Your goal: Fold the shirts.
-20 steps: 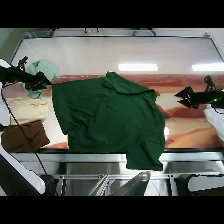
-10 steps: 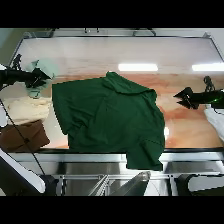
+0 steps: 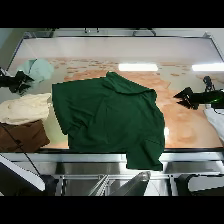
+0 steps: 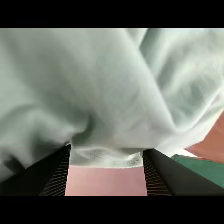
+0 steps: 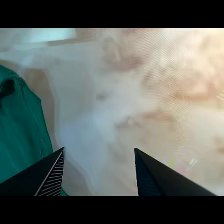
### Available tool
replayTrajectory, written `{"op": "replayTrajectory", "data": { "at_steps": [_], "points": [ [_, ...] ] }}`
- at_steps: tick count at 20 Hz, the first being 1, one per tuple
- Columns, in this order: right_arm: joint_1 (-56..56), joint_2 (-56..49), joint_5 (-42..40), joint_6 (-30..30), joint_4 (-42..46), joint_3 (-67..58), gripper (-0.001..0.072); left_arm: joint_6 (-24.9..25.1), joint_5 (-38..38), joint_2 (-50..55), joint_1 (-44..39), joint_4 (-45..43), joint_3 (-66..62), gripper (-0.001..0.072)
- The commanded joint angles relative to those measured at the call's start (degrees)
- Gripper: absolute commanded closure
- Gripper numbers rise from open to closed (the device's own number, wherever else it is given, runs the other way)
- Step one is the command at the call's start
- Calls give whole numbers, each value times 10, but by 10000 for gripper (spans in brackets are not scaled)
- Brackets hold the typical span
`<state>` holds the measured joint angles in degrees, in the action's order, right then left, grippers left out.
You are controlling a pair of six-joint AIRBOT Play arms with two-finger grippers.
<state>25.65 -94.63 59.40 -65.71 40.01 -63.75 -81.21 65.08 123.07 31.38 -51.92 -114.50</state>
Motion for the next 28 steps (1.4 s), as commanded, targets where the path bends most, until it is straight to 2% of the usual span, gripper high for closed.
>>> {"op": "replayTrajectory", "data": {
  "at_steps": [1, 4, 7, 10, 15, 22, 23, 25, 27, 28],
  "points": [
    [0, 0, 0, 2, 0, 0, 229, 42, 24, 0, 0, 78, -18, 226],
    [-5, -3, -1, 13, 0, 0, 229, 58, 55, 0, -46, 93, -36, 226],
    [-23, -19, -16, 15, -1, 0, 229, 58, 39, 0, -85, 92, 5, 226],
    [-36, -27, -34, 15, -5, 0, 229, 56, 24, 0, -107, 32, 28, 226],
    [-37, -27, -36, 45, -53, -2, 230, 34, 57, 7, -126, -62, 28, 226],
    [-39, -27, -33, 45, -56, -3, 230, 47, 105, 7, -147, -65, 28, 227],
    [-40, -27, -32, 45, -56, -3, 230, 52, 105, 8, -154, -64, 27, 251],
    [-46, -27, -33, 51, -57, -3, 229, 69, 105, 13, -171, -52, 27, 466],
    [-52, -27, -37, 59, -58, -3, 230, 112, 119, 29, -186, 18, 23, 680],
    [-57, -27, -46, 60, -58, -4, 230, 116, 120, 39, -194, 42, 14, 680]
  ]
}}
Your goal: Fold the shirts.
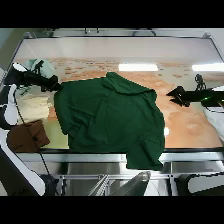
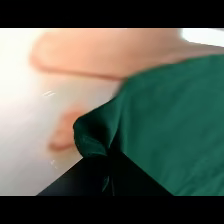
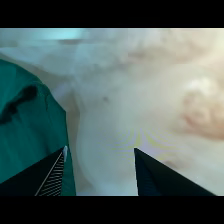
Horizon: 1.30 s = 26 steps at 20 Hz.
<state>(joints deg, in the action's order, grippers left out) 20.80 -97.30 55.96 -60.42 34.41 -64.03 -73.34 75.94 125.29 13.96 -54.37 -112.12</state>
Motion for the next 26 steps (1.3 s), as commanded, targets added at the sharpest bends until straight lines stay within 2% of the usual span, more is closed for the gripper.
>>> {"op": "replayTrajectory", "data": {
  "at_steps": [1, 5, 9, 11, 13, 14, 15, 16, 18, 20, 23, 26],
  "points": [
    [-12, -3, -22, 7, -2, -4, 230, 37, 10, 26, -28, 73, -22, 680],
    [-41, -61, 13, -1, -2, -80, 230, 37, 20, 44, -43, 75, -58, 681],
    [-85, -146, 94, -39, 18, -157, 231, 21, 26, 44, -33, 77, -45, 681],
    [-100, -163, 103, -39, 19, -173, 368, 21, 37, 44, -23, 77, -36, 681],
    [-106, -167, 100, -43, 20, -176, 374, 17, 53, 44, -14, 80, -34, 681],
    [-106, -167, 101, -43, 18, -176, 541, 10, 62, 44, -10, 81, -37, 681],
    [-106, -167, 105, -43, 14, -179, 648, 2, 71, 44, -7, 81, -42, 682],
    [-106, -166, 112, -41, 11, -183, 692, -7, 85, 44, -3, 81, -51, 682],
    [-106, -155, 144, -40, 9, -194, 694, -24, 119, 36, -1, 82, -72, 690],
    [-101, -102, 177, -29, 11, -196, 694, -23, 133, -16, -1, 81, -57, 690],
    [-69, 44, 215, -24, 9, -196, 694, -5, 184, -130, -1, 82, -30, 690],
    [-3, 226, 225, -25, 2, -196, 694, 15, 170, -266, 8, 174, -11, 690]
  ]
}}
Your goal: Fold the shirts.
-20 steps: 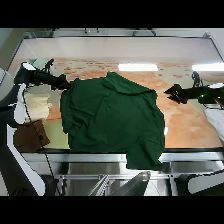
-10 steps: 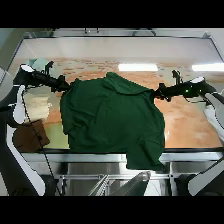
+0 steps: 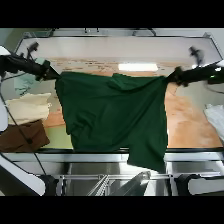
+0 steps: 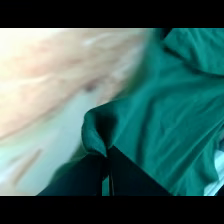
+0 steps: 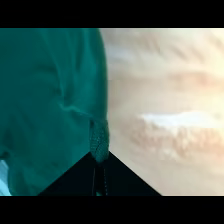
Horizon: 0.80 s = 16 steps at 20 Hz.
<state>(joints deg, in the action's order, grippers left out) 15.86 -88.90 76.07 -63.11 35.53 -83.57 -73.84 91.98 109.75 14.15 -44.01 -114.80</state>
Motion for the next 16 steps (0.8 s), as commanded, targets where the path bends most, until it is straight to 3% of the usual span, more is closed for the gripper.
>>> {"op": "replayTrajectory", "data": {
  "at_steps": [1, 4, 6, 8, 11, 14, 16],
  "points": [
    [73, 204, 24, 2, -9, -1, 694, 30, 2, -158, 9, 102, 22, 690],
    [133, 356, 24, -17, -13, -1, 694, 51, -22, -318, 11, 108, 43, 690],
    [159, 446, 12, -13, -73, -1, 693, 70, -23, -424, 28, 107, 55, 689],
    [188, 533, -58, -7, -101, -13, 694, 88, -37, -530, 80, 107, 59, 689],
    [229, 622, -185, -7, -15, -71, 694, 137, -68, -669, 204, 90, 52, 688],
    [229, 626, -195, -53, 103, -119, 694, 125, -89, -682, 193, 2, 0, 687],
    [229, 583, -131, -77, 109, -115, 693, 91, -57, -628, 137, -34, -37, 687]
  ]
}}
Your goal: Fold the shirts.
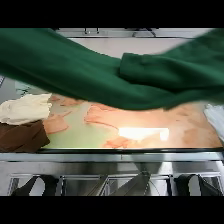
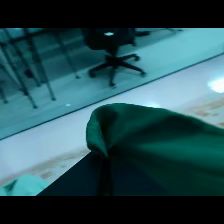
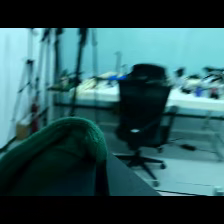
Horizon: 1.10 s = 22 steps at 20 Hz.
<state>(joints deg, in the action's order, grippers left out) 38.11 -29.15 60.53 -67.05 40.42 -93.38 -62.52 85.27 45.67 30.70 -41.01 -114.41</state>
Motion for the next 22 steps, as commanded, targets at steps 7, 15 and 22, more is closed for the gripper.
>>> {"op": "replayTrajectory", "data": {
  "at_steps": [7, 15, 22],
  "points": [
    [-48, -228, 185, 43, -150, 224, 693, 13, 37, 313, -290, -151, 49, 687],
    [-186, -543, -187, 143, -184, 384, 690, -8, -176, 692, -282, -108, -49, 684],
    [-92, -546, -16, 67, 14, 286, 342, -93, -51, 673, -182, -75, -25, -8]
  ]
}}
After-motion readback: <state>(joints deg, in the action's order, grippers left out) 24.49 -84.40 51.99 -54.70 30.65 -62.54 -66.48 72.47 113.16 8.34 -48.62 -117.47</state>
